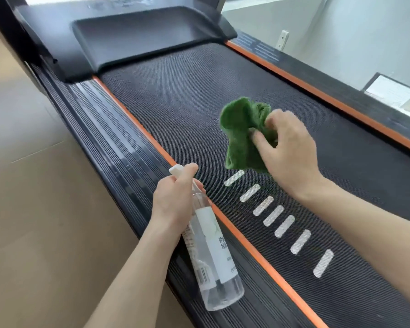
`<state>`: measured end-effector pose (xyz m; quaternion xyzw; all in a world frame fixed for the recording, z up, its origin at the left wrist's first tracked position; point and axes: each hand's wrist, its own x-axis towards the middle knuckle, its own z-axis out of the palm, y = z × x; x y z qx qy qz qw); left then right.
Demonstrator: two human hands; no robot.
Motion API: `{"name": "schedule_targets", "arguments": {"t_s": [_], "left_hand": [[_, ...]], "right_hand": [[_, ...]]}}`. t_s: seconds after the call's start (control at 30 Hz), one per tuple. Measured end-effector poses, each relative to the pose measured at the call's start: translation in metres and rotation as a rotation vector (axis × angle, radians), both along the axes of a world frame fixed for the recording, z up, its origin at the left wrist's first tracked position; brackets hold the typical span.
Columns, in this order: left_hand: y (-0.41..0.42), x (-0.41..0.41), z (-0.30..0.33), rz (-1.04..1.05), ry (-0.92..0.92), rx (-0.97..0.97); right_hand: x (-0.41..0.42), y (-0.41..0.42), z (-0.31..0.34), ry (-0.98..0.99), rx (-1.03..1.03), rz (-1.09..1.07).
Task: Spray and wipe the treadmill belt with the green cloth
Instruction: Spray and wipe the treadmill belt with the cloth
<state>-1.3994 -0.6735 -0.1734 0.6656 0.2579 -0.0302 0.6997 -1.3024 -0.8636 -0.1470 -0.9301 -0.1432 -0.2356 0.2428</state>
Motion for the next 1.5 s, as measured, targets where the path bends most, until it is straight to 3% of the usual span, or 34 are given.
{"name": "schedule_targets", "arguments": {"t_s": [0.07,0.13,0.2,0.37,0.53,0.67,0.8,0.93,1.07,1.2,1.5], "left_hand": [[0.000,0.000,0.000,0.017,0.006,0.006],[-0.001,-0.001,0.000,0.018,0.005,0.002],[0.000,-0.001,-0.001,0.020,0.001,-0.002],[0.000,-0.001,-0.003,0.010,-0.006,0.003],[0.000,0.000,-0.005,0.016,0.000,0.009],[0.001,0.000,-0.007,0.022,-0.008,0.012],[0.000,0.000,-0.009,0.015,-0.018,0.011],[-0.002,0.001,-0.011,0.010,-0.006,0.010],[-0.001,0.005,-0.013,0.006,0.006,0.017],[0.003,0.006,-0.015,0.004,0.004,0.028],[-0.001,0.004,-0.005,0.009,0.021,-0.009]], "right_hand": [[-0.008,-0.003,-0.005,-0.051,-0.186,0.161],[-0.021,-0.008,-0.017,0.203,-0.447,0.432],[-0.032,-0.013,-0.021,0.380,-0.582,0.491],[-0.011,-0.008,-0.008,0.098,-0.222,0.343],[0.010,0.008,-0.061,0.219,-0.561,0.341],[-0.011,0.020,-0.076,0.133,-0.504,0.269],[-0.042,-0.009,-0.074,0.067,-0.517,0.506],[-0.001,0.009,-0.075,-0.107,-0.542,0.689],[0.088,0.090,-0.088,-0.068,-0.392,0.443],[0.126,0.137,-0.086,0.077,-0.392,0.240],[-0.043,-0.021,-0.074,0.125,-0.424,0.520]]}}
